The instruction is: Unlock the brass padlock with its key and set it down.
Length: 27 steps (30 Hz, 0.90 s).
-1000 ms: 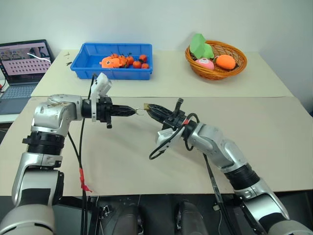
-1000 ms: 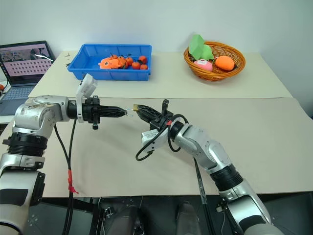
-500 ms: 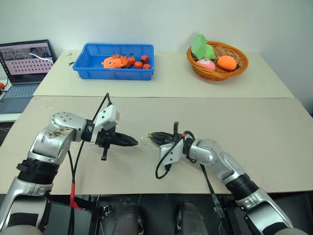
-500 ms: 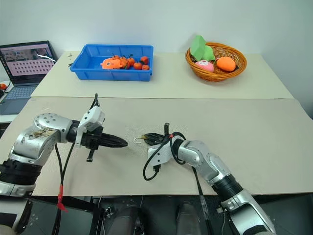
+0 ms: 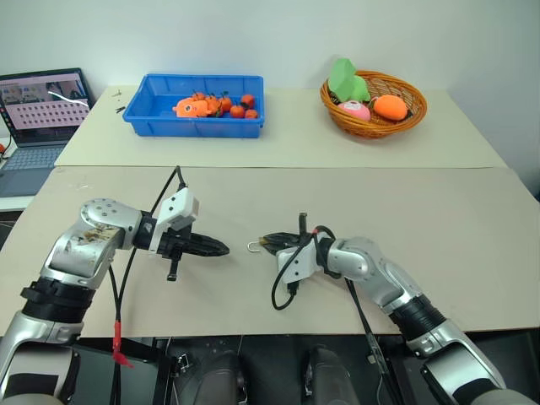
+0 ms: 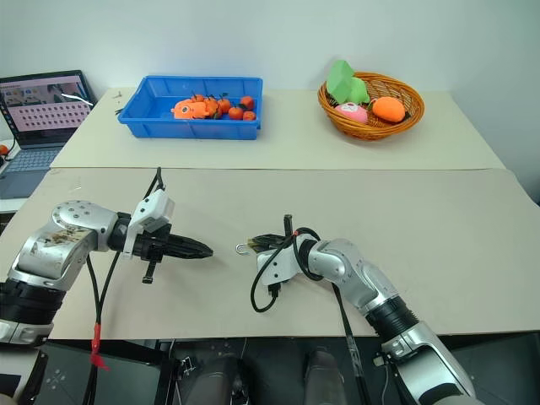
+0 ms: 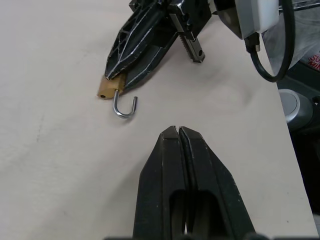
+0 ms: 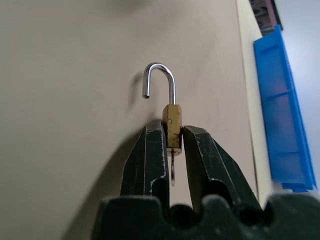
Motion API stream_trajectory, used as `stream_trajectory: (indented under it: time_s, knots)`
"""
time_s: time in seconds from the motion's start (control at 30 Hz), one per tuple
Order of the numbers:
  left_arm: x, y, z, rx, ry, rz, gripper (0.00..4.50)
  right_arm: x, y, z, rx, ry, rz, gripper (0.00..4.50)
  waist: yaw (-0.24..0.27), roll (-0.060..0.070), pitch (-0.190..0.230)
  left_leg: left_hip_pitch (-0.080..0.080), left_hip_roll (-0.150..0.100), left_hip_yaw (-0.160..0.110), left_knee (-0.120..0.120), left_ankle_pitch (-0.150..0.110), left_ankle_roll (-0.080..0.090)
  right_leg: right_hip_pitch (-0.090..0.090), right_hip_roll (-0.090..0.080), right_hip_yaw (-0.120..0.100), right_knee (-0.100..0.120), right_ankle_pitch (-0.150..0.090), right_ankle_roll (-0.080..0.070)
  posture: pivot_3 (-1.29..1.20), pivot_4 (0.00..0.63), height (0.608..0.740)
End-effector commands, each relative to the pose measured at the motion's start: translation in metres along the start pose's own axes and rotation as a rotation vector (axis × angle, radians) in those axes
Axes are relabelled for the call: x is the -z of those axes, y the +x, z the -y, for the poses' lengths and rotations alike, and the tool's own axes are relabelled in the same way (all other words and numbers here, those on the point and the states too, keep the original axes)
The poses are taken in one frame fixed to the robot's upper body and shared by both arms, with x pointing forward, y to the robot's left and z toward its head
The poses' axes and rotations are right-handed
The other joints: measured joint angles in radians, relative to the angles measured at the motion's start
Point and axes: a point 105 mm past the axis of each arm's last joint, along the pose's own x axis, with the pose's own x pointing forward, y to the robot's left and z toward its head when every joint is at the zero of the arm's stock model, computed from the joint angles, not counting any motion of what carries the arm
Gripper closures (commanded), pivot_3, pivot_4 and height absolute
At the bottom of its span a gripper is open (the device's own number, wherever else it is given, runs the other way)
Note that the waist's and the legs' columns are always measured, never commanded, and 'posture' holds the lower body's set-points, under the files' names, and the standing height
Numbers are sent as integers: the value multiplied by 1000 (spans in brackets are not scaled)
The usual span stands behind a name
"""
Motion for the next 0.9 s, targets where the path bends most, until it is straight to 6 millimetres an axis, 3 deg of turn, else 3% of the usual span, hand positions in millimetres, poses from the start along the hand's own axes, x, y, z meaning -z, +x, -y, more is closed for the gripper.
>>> stream_trajectory:
  time_s: [0.03, 0.17, 0.4, 0.5, 0.6, 0.63, 0.73, 0.83, 0.9]
  knots:
    - [-8, -5, -2, -30, 46, 16, 4500, -8, -3, 9, 15, 26, 28, 2357, 0, 0, 0, 0, 0, 0, 0, 0, 0, 0, 0, 0, 0, 0, 0, 0, 150, 664]
    - [-8, -4, -3, -36, 46, 23, 4500, -6, -5, -1, -52, 69, 6, 1117, 1, 0, 0, 1, 0, 0, 0, 0, 0, 1, 0, 0, 0, 0, 0, 0, 150, 664]
    - [-4, -6, -7, -64, 27, 29, 4500, 4, -40, -24, -228, 332, -40, 1117, 14, 0, 0, 2, 0, 0, 0, -1, 2, 3, -1, -1, -2, 0, 0, 0, 150, 664]
    - [-1, -6, -8, -87, 1, 46, 4500, 7, -55, -25, -217, 481, -58, 1117, 26, 0, 0, 3, 0, 0, 0, -1, 2, 4, -1, -1, -2, 0, 0, 0, 150, 664]
    - [1, -5, -12, -149, -45, 101, 4500, 14, -64, -11, -90, 642, -82, 1117, 29, 0, 0, 4, 0, 0, 0, -1, 2, 4, -1, 0, -2, 0, 0, 0, 150, 664]
    - [-2, -3, -17, -222, -70, 165, 4500, 24, -69, 4, 56, 737, -115, 1117, 30, 0, 0, 4, 0, 0, 0, -1, 2, 4, -1, 0, -2, 0, 0, 0, 150, 664]
    - [-7, -1, -26, -375, -143, 294, 4500, 41, -86, 25, 321, 912, -175, 1117, 31, 0, 0, 4, 0, 0, 0, -1, 2, 5, -2, 0, -1, 0, 0, 0, 150, 664]
    - [5, -11, -51, -699, -257, 421, 4500, 59, -118, 37, 663, 1084, -267, 1117, 34, 0, 0, 4, 0, -1, -2, -1, 2, 5, -2, 0, -2, 1, 0, 0, 150, 664]
    - [23, -37, -78, -1004, -371, 506, 4500, 71, -142, 34, 877, 1150, -374, 1117, 35, 0, 0, 4, 0, -1, -2, -1, 2, 5, -2, 0, -2, 1, 0, 0, 150, 664]
